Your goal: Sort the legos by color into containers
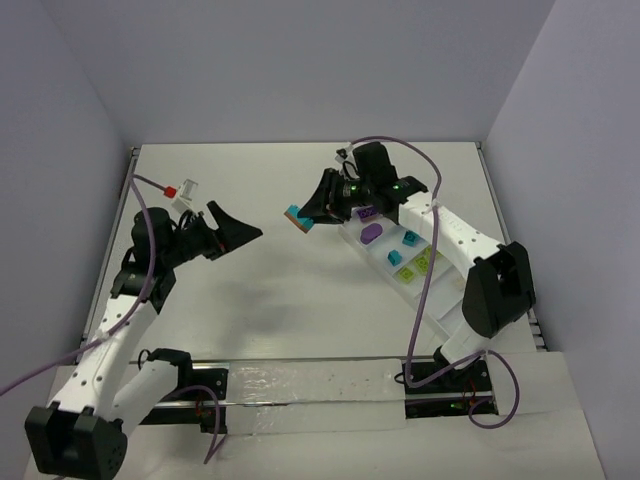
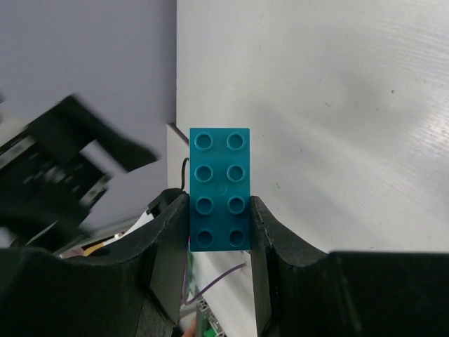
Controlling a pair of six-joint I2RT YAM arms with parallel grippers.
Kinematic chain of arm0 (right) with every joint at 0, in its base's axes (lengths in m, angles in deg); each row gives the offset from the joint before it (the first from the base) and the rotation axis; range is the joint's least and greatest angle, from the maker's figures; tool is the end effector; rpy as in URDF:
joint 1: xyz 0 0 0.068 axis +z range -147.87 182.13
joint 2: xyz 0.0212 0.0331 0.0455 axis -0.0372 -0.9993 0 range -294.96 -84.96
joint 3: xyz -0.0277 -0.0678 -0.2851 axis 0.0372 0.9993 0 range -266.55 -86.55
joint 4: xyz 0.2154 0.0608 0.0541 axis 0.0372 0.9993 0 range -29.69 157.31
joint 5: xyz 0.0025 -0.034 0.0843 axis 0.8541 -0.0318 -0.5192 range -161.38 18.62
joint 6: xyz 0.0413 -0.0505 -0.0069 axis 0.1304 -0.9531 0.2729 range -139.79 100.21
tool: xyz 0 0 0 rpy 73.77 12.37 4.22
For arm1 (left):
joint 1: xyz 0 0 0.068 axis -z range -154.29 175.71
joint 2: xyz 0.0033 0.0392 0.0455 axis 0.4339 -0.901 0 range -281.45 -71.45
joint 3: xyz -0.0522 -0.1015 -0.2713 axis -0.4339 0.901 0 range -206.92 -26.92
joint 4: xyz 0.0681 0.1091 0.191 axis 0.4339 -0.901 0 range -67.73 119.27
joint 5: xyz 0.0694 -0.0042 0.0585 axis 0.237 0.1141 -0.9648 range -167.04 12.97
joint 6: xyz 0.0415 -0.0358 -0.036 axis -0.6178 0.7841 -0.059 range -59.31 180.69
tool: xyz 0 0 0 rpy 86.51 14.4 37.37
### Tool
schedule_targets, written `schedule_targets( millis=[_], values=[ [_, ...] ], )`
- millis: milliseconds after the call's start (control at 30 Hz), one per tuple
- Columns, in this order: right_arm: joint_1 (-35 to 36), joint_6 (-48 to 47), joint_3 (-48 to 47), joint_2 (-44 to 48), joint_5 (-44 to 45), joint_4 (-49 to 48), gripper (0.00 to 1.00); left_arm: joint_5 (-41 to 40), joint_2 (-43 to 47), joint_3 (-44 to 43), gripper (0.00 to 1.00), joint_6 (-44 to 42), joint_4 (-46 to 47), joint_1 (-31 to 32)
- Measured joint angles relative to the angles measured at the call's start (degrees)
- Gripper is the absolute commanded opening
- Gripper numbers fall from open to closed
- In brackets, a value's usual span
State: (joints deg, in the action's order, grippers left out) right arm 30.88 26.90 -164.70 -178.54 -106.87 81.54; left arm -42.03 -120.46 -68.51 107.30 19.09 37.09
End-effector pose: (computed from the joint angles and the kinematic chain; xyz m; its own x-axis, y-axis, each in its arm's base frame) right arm 0.2931 0.1950 0.3315 -0.9411 0.1595 -0.2980 -0.1678 0.5449 0.8216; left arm 0.1515 -0.0607 0.3265 -0.7107 -0.4641 -0.5287 0.2638 0.5209 -0.8118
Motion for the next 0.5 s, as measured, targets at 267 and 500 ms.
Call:
schedule_targets(
  millis=[267, 500],
  values=[
    [-2.15, -0.66, 0.94, 2.32, -0.21, -0.44, 0.0, 13.04, -6.96, 10.77, 0.98, 16.08, 23.7, -6.97],
    [-2.13, -0.26, 3.15, 2.32, -0.46, -1.24, 0.0, 17.62, -7.39, 11.32, 0.97, 26.33, 43.31, -6.99]
  ],
)
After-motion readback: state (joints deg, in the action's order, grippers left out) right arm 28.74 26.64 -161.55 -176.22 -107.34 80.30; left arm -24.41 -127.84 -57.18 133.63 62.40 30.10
